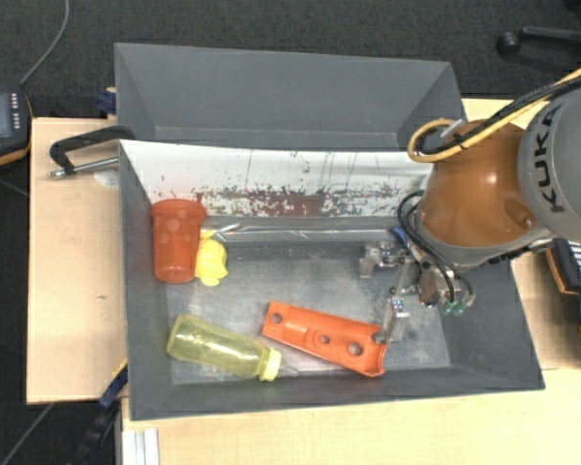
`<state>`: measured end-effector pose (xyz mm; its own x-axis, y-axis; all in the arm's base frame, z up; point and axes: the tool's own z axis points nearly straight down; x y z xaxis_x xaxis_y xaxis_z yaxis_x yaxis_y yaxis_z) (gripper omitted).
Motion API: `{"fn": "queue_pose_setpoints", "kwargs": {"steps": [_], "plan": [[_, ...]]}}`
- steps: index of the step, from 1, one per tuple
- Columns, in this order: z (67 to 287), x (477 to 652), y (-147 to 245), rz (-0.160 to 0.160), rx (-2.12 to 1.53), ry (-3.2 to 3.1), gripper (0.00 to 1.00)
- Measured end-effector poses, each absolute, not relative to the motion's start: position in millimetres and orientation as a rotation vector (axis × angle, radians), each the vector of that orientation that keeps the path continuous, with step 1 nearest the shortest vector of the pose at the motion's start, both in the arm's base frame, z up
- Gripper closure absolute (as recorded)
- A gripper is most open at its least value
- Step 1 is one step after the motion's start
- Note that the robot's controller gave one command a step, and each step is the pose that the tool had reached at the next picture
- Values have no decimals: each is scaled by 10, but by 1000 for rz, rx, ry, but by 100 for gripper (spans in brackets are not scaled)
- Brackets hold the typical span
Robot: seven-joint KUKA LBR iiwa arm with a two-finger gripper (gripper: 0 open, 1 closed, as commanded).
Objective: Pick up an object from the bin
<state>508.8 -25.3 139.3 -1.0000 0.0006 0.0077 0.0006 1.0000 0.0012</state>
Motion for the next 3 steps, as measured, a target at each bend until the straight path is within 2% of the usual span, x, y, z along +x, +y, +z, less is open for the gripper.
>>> {"fn": "queue_pose_setpoints", "kwargs": {"steps": [1, 2, 3], "plan": [[1435, 5100, -253, -1, 0, -3141, 0], [924, 4979, 114, -2, 89, -3141, 0], [709, 5141, 314, -3, 467, -3112, 100]]}}
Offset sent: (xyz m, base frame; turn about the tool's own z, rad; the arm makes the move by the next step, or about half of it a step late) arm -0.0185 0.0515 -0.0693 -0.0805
